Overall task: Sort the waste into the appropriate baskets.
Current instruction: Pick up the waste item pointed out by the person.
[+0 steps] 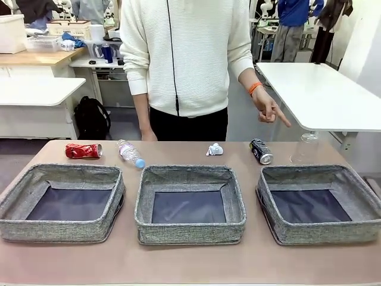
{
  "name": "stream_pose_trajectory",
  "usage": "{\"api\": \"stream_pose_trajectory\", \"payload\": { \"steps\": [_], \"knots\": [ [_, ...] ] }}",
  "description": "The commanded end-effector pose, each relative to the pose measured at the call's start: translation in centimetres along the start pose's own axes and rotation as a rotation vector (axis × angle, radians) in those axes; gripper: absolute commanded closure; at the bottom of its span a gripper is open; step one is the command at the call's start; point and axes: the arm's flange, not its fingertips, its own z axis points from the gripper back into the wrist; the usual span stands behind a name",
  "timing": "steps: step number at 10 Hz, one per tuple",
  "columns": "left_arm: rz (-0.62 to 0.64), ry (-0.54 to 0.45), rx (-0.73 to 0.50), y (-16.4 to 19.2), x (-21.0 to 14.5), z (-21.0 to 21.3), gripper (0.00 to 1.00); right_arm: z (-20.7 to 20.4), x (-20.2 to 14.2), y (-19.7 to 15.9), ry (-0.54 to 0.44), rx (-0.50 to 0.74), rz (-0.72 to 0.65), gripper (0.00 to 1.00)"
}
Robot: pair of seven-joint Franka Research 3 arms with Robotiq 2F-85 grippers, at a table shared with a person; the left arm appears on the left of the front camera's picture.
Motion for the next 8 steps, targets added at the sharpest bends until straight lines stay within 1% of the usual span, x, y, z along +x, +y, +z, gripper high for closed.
{"api": "stream_pose_trajectory", "payload": {
  "steps": [1, 2, 3, 4, 5, 6, 7, 8],
  "knots": [
    [-0.024, -0.009, -0.02, -0.1, 0.1, -0.1, 0.0, 0.0, 0.0, 0.0, -0.001, 0.0, 0.0, 0.0],
    [-0.024, -0.009, -0.02, -0.1, 0.1, -0.1, 0.0, -1.8, 2.7, -0.6, 0.113, 0.008, 0.173, 0.0],
    [-0.024, -0.009, -0.02, -0.1, 0.1, -0.1, 0.0, -4.1, 6.3, -0.4, 0.159, 0.075, 0.426, 0.0],
    [-0.024, -0.009, -0.02, -0.1, 0.1, -0.1, 0.0, -6.0, 9.1, 0.5, 0.171, 0.079, 0.64, 0.0],
    [-0.024, -0.009, -0.02, -0.1, 0.1, -0.1, 0.0, -7.9, 11.6, 1.5, 0.185, 0.131, 0.828, 0.0],
    [-0.024, -0.009, -0.02, -0.1, 0.1, -0.1, 0.0, -10.0, 13.2, 2.5, 0.197, 0.15, 1.008, 0.0],
    [-0.024, -0.009, -0.02, -0.1, 0.1, -0.1, 0.0, -11.5, 14.2, 3.2, 0.145, 0.07, 1.251, 0.0],
    [-0.024, -0.009, -0.02, -0.1, 0.1, -0.1, 0.0, -11.4, 14.3, 3.0, 0.191, 0.013, 1.33, 0.0]
  ]
}}
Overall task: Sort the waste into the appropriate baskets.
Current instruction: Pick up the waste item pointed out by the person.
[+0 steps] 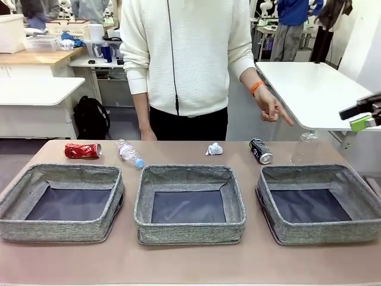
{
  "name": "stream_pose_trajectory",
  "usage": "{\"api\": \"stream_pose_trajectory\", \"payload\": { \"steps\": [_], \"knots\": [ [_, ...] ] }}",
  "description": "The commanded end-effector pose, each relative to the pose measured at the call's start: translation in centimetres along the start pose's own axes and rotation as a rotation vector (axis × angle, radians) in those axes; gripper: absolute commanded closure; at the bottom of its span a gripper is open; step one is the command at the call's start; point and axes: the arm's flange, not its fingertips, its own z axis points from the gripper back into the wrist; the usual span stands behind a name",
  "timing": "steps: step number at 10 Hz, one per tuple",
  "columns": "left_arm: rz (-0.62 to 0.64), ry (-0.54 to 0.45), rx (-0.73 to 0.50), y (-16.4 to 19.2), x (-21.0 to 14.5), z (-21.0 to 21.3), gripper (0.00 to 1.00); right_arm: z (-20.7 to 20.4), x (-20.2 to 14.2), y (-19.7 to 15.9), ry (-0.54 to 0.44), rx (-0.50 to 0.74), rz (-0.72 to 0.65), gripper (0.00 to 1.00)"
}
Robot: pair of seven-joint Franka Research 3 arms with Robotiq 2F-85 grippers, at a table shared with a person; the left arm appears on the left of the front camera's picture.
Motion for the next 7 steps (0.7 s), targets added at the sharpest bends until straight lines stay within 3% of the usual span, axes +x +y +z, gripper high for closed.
{"api": "stream_pose_trajectory", "payload": {
  "steps": [1, 2, 3, 4, 5, 6, 7],
  "knots": [
    [-0.022, -0.008, -0.02, -0.1, 0.0, 0.0, 0.0, 2.0, -3.5, -1.3, -0.021, -0.222, 0.23, 0.0],
    [-0.022, -0.008, -0.02, -0.1, 0.0, 0.0, 0.0, 4.1, -6.8, -2.3, 0.025, -0.299, -0.113, 0.0],
    [-0.022, -0.008, -0.02, -0.1, 0.0, 0.0, 0.0, 1.0, -0.5, -1.0, 0.019, -0.077, 0.14, 0.0],
    [-0.022, -0.008, -0.02, -0.1, 0.0, 0.0, 0.0, 1.0, -0.5, -1.0, 0.019, -0.077, 0.14, 0.0],
    [-0.022, -0.008, -0.02, -0.1, 0.0, 0.0, 0.0, 3.3, -3.7, -1.8, 0.031, -0.185, 0.093, 0.0],
    [-0.022, -0.008, -0.02, -0.1, 0.0, 0.0, 0.0, 4.0, -4.8, -4.3, 0.024, -0.214, -0.006, 0.0],
    [-0.022, -0.008, -0.02, -0.1, 0.0, 0.0, 0.0, 4.3, -6.1, -7.6, -0.026, -0.144, -0.018, 0.0]
  ]
}}
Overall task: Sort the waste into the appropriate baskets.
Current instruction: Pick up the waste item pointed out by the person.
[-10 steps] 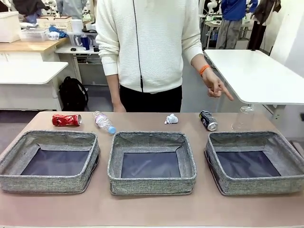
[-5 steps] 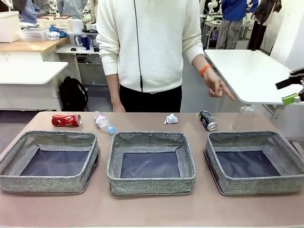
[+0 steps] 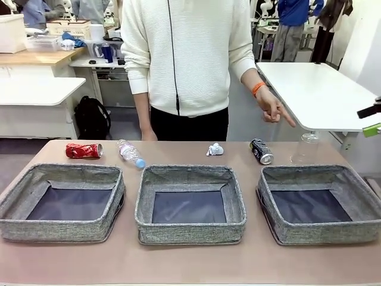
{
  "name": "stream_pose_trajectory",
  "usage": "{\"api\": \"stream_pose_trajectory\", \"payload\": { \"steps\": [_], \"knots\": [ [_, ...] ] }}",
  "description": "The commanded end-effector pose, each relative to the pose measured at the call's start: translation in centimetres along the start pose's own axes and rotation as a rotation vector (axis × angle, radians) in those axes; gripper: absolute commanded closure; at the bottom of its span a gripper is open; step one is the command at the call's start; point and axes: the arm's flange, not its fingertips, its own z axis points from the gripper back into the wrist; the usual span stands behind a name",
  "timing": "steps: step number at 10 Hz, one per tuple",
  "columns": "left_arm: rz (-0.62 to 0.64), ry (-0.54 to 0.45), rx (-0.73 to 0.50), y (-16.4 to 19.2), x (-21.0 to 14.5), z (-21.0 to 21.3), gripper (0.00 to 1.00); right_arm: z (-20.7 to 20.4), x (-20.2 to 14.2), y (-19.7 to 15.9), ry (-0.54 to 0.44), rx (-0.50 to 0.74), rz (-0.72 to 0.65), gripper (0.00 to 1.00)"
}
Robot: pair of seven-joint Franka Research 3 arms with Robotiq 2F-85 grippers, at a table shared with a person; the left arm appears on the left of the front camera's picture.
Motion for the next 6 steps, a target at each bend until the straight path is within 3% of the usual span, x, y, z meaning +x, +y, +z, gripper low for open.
{"api": "stream_pose_trajectory", "payload": {
  "steps": [1, 3, 4, 6],
  "knots": [
    [-0.021, -0.005, -0.018, -0.1, 0.1, -0.1, 0.0, -0.9, -2.6, -7.9, -0.06, 0.079, -0.046, 0.0],
    [-0.021, -0.005, -0.018, -0.1, 0.1, -0.1, 0.0, -3.2, -6.2, -15.2, -0.132, 0.101, -0.047, 0.0],
    [-0.021, -0.005, -0.018, -0.1, 0.1, -0.1, 0.0, -4.4, -8.4, -17.8, -0.129, 0.033, -0.072, 0.0],
    [-0.021, -0.005, -0.018, -0.1, 0.1, -0.1, 0.0, -6.3, -10.5, -20.1, -0.196, -0.046, -0.102, 0.0]
  ]
}}
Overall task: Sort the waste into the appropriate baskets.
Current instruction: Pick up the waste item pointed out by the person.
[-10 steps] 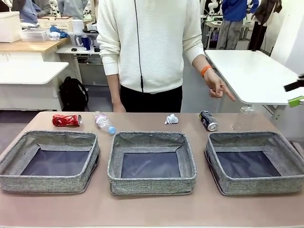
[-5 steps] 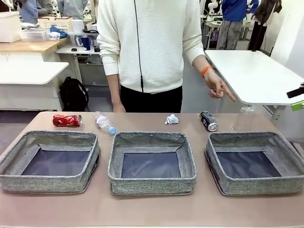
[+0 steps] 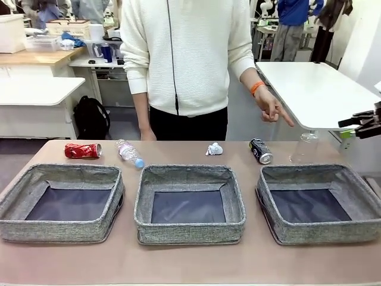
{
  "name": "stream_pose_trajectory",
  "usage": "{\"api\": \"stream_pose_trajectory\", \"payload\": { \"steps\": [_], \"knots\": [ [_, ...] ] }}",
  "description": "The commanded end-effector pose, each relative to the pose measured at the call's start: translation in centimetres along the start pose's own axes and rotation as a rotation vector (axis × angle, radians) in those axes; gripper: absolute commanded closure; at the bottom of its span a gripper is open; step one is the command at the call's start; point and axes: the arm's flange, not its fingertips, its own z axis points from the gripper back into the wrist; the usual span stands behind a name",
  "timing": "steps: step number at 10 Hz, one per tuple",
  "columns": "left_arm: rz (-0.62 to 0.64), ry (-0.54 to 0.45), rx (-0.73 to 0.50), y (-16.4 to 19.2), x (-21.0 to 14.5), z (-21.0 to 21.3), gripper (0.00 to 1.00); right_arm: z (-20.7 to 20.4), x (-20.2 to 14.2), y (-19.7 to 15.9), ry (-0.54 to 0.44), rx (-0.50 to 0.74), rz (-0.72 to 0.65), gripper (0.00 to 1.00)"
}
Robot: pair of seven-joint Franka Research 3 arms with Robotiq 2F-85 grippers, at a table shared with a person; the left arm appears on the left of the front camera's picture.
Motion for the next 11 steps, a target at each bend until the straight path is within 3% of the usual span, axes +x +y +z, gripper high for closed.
{"api": "stream_pose_trajectory", "payload": {
  "steps": [1, 2, 3, 5, 11],
  "knots": [
    [-0.022, -0.005, -0.016, -0.1, 0.1, -0.1, 0.0, 0.4, 1.4, 2.4, 0.039, 0.032, 0.017, 0.0],
    [-0.022, -0.005, -0.016, -0.1, 0.1, -0.1, 0.0, 0.0, 0.0, 0.0, 0.0, 0.0, 0.0, 0.0],
    [-0.022, -0.005, -0.016, -0.1, 0.1, -0.1, 0.0, -0.4, 1.0, 0.3, 0.151, 0.017, 0.033, 0.0],
    [-0.022, -0.005, -0.016, -0.1, 0.1, -0.1, 0.0, -1.4, -0.1, -1.4, 0.161, 0.04, 0.036, 0.0],
    [-0.022, -0.005, -0.016, -0.1, 0.1, -0.1, 0.0, -7.6, -1.1, -2.3, 0.172, 0.129, 0.08, 0.0]
  ]
}}
